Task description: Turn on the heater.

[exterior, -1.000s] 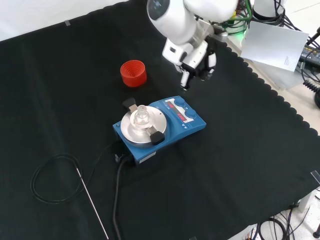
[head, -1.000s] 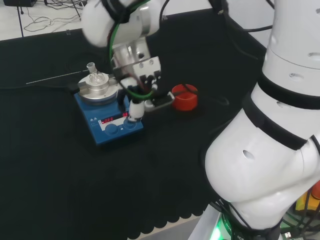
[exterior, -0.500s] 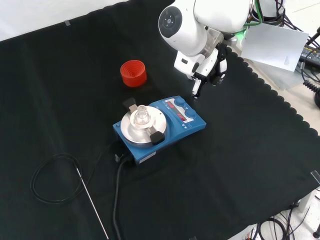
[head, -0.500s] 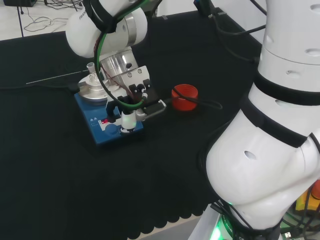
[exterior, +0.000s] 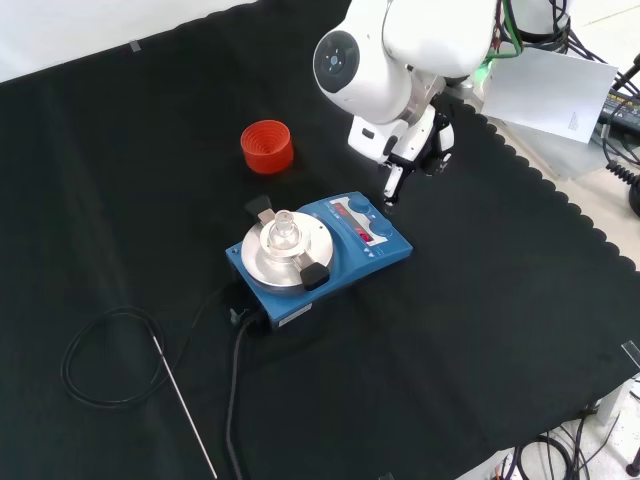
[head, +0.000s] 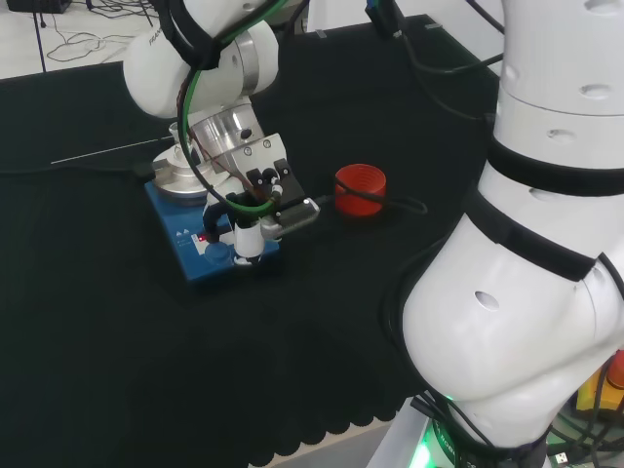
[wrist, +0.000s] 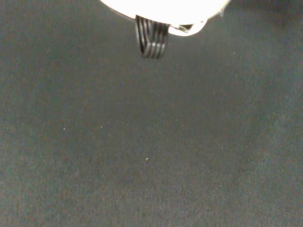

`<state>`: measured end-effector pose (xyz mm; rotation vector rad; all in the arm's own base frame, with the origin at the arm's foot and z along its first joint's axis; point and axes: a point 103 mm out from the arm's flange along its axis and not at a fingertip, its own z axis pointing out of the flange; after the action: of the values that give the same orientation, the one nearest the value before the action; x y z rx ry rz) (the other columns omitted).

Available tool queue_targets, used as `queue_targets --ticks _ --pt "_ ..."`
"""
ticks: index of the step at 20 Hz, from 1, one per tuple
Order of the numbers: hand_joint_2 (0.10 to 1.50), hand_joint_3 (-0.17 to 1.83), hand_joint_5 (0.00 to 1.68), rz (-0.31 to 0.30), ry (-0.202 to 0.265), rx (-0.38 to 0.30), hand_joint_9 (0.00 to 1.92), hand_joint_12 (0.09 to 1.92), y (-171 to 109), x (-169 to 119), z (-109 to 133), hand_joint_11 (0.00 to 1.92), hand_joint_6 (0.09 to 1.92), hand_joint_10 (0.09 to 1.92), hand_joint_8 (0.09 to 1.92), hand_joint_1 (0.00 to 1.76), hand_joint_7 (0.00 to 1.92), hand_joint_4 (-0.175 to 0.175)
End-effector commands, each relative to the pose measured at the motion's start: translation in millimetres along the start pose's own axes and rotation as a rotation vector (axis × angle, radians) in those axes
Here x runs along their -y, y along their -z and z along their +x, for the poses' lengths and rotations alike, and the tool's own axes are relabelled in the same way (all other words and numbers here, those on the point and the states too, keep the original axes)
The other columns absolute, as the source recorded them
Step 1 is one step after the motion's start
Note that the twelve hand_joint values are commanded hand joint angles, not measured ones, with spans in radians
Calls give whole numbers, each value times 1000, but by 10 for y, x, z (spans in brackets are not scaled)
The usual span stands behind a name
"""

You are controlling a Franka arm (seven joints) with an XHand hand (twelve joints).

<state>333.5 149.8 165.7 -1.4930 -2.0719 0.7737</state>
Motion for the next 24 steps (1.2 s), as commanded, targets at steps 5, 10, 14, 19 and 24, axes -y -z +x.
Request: queue_targets --ticks 5,10,14,19,24 --pt "703 963 263 13 0 -11 1636 1235 -28 -73 -84 1243 446 1217 1270 1387 1543 -22" --pt "704 964 272 19 3 -17 1635 1237 -20 -134 -154 1242 412 1219 1272 1387 1542 -21" --pt "704 965 273 22 -3 -12 1633 1238 -31 -132 -181 1241 403 1219 1273 1387 1541 -20" --pt "704 966 277 28 0 -16 1633 1239 -50 -150 -199 1240 392 1221 1274 1387 1540 -19" --pt "704 968 284 34 3 -17 1631 1240 -52 -159 -201 1239 385 1222 1276 1387 1538 -19"
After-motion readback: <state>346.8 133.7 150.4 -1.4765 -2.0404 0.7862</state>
